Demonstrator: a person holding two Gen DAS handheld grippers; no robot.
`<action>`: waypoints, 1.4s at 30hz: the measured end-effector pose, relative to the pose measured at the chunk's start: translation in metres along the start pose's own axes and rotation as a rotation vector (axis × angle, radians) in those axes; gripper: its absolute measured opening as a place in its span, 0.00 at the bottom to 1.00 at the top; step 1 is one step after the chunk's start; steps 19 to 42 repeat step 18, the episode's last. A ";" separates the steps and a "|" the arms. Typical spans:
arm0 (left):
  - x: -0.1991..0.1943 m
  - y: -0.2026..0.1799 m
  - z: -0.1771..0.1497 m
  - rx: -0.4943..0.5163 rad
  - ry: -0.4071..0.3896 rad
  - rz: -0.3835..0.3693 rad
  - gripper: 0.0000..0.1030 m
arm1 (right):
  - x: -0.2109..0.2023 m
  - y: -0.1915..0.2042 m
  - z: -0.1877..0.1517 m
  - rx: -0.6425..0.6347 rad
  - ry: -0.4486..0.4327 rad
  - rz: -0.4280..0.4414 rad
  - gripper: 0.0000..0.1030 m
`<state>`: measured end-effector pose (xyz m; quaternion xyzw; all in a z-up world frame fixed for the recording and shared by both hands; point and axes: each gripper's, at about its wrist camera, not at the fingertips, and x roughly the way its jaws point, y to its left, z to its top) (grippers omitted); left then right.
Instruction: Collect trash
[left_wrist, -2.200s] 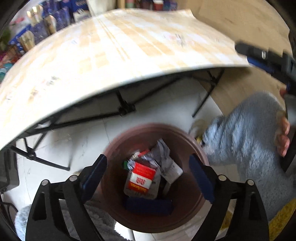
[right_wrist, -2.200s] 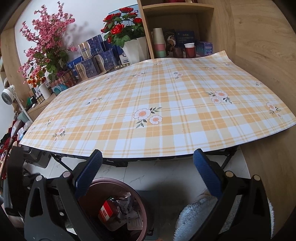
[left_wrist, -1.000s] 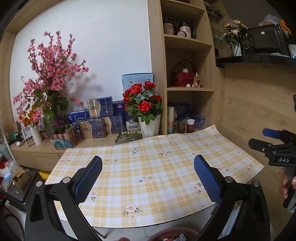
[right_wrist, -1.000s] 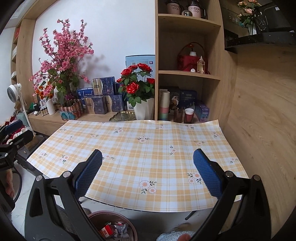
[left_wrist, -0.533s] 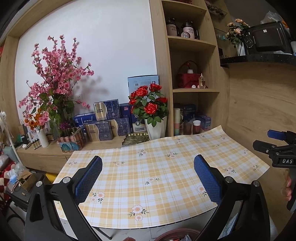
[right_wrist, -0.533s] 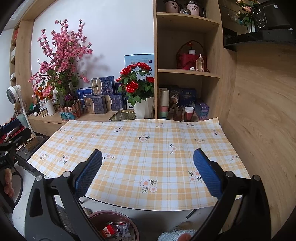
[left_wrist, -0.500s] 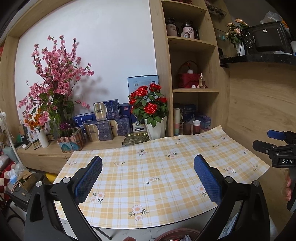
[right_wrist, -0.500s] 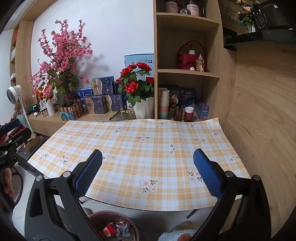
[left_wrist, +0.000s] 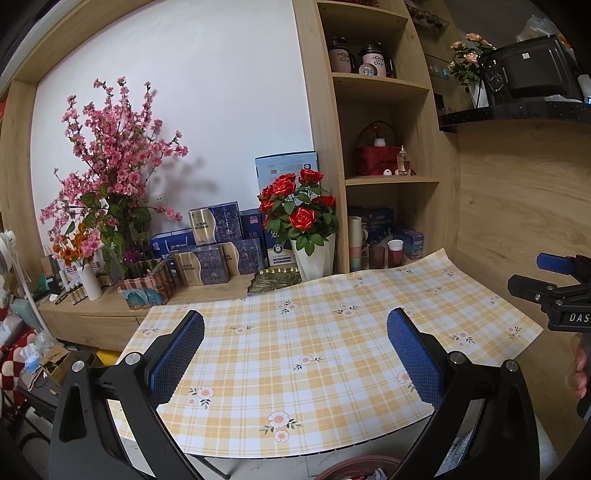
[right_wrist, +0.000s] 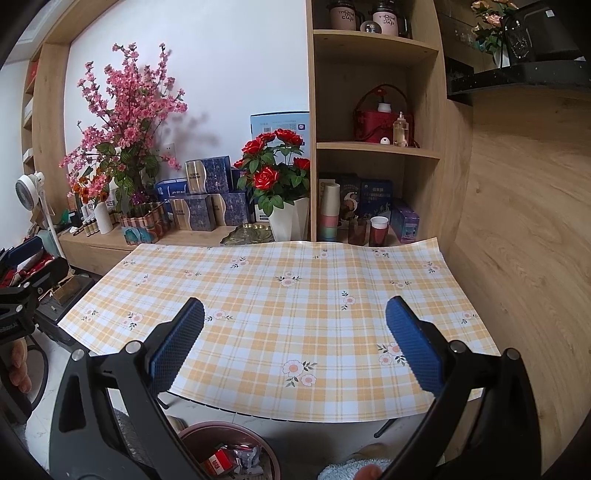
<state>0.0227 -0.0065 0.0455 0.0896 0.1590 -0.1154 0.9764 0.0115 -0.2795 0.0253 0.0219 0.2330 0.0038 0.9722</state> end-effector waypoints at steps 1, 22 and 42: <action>0.000 -0.001 0.000 0.007 -0.003 0.005 0.94 | 0.000 0.000 0.000 0.001 -0.001 0.000 0.94; 0.001 -0.003 0.002 0.008 0.001 0.023 0.94 | -0.001 0.002 0.001 -0.001 0.000 0.004 0.94; 0.001 -0.003 0.002 0.008 0.001 0.023 0.94 | -0.001 0.002 0.001 -0.001 0.000 0.004 0.94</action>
